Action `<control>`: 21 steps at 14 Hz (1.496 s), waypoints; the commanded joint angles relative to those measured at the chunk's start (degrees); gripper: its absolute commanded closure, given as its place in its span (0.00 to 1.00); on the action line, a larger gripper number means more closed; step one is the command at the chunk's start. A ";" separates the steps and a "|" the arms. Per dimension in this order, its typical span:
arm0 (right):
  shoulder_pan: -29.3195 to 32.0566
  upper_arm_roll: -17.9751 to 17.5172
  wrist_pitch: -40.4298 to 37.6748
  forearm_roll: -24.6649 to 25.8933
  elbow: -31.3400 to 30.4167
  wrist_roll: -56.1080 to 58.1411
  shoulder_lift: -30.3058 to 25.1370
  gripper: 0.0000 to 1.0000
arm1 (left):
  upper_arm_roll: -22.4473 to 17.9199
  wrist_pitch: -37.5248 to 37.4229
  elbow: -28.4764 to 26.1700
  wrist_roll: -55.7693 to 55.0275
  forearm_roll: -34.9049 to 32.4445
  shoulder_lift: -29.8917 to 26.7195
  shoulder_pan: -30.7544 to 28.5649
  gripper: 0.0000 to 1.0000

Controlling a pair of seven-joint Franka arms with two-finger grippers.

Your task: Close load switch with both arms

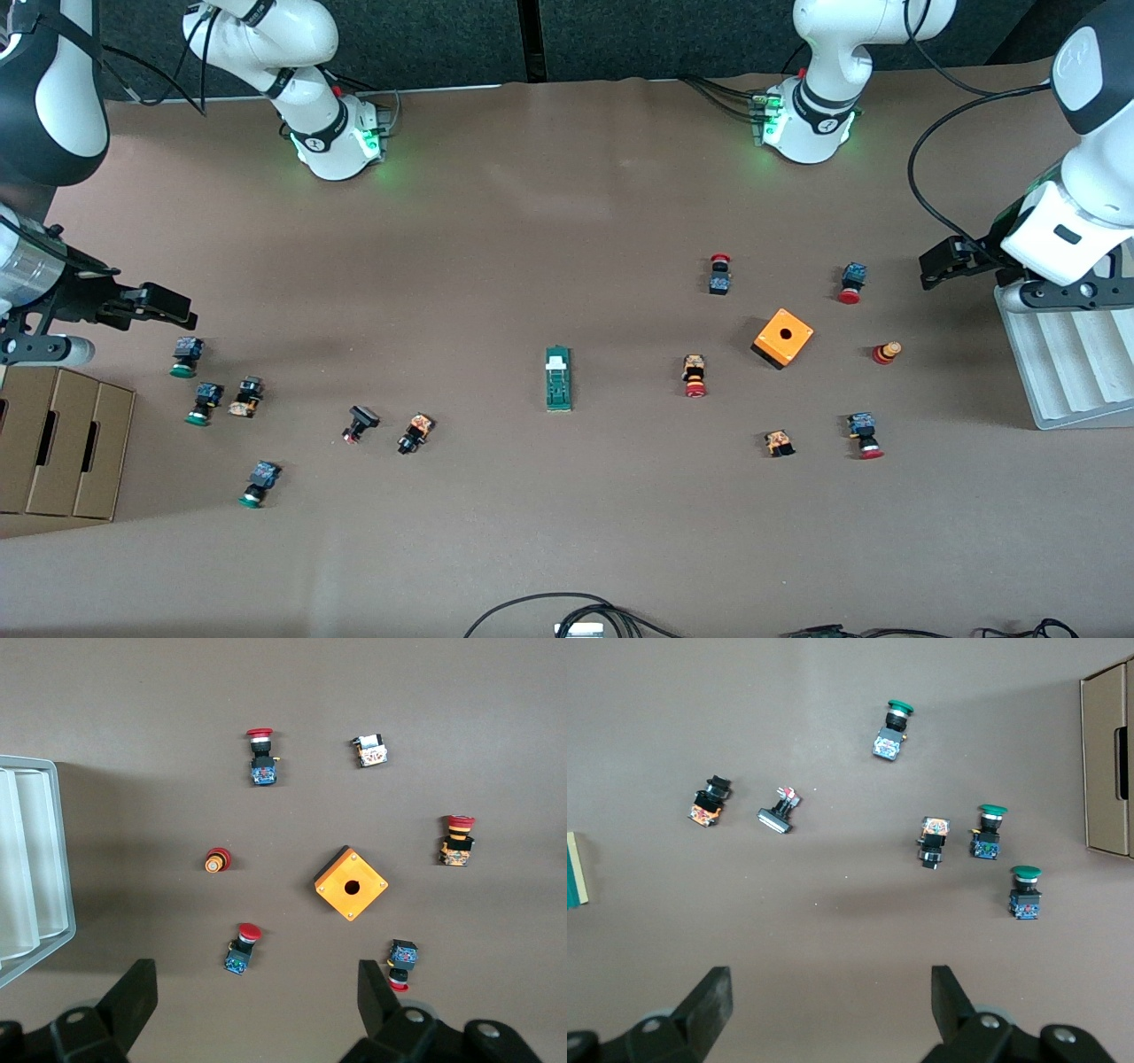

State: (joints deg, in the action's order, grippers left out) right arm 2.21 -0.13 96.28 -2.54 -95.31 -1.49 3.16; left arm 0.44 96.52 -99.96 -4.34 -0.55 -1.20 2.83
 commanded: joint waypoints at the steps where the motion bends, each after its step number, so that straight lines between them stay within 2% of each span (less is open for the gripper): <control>1: -0.10 0.13 -1.18 -0.44 0.83 -0.27 0.18 0.00 | 0.00 -1.07 0.73 -0.41 0.20 -0.38 0.25 0.00; 8: -0.10 0.04 -0.74 -0.53 1.09 -0.18 0.96 0.00 | 0.43 -0.81 1.43 -0.49 0.37 -0.21 0.33 0.00; 11: -0.28 -0.13 -0.56 -0.44 1.18 -0.35 2.02 0.00 | 3.33 -1.07 6.16 -5.82 0.37 3.12 0.34 0.00; 16: -0.45 -0.13 -0.39 -0.44 1.18 -0.26 4.04 0.00 | 12.46 -1.16 7.06 -25.68 -0.07 3.75 0.34 0.00; 19: -2.30 -0.13 0.05 -0.18 1.27 -0.27 6.58 0.00 | 19.84 -0.20 7.15 -39.82 -0.86 4.97 0.42 0.00; 21: -2.21 -0.13 0.14 0.87 1.27 0.17 7.82 0.00 | 25.02 0.68 7.24 -47.66 -4.70 6.55 0.51 0.00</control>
State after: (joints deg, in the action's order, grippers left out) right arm 0.13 -0.47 96.40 -2.42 -95.38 -1.49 9.39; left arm 21.61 96.96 -94.52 -45.52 -1.87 3.07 3.50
